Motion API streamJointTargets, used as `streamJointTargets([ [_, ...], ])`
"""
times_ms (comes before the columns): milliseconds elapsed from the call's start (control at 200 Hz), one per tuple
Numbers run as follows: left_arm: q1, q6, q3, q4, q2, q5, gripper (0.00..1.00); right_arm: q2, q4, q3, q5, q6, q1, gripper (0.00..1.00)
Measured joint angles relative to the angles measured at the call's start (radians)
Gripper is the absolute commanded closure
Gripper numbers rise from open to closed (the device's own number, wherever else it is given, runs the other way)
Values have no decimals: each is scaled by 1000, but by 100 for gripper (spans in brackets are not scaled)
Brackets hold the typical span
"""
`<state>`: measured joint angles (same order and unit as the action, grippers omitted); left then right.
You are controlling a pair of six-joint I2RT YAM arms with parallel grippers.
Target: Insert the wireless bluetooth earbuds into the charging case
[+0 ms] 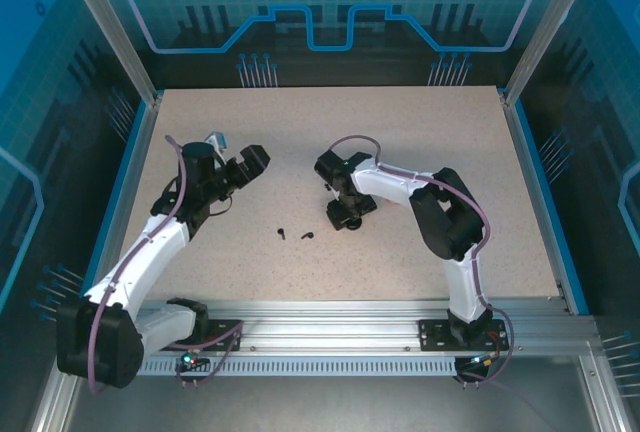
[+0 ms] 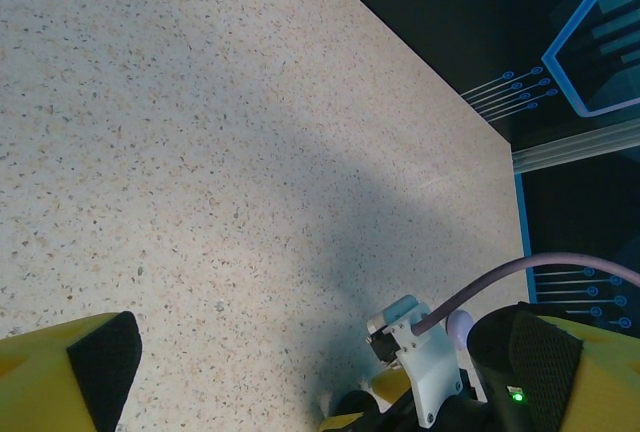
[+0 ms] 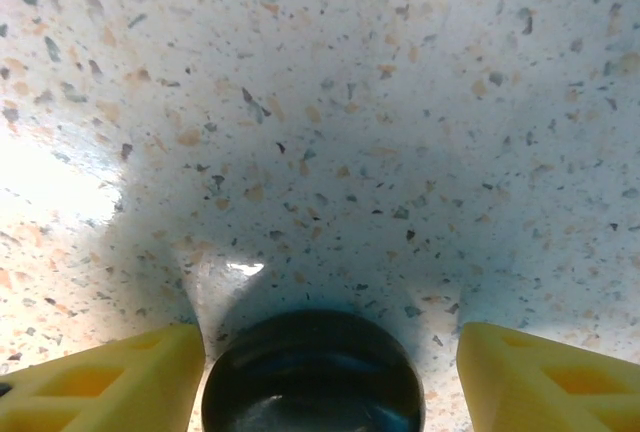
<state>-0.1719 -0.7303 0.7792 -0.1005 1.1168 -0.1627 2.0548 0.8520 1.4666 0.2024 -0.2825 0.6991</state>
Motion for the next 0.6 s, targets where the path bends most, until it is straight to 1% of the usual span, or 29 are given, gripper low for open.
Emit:
streamJointTargets([
  [365, -19, 0, 6, 0, 11, 0, 1, -11, -24, -21, -37, 0, -13, 37],
  [600, -29, 1, 23, 0, 17, 1, 1, -19, -32, -34, -42, 0, -13, 36],
])
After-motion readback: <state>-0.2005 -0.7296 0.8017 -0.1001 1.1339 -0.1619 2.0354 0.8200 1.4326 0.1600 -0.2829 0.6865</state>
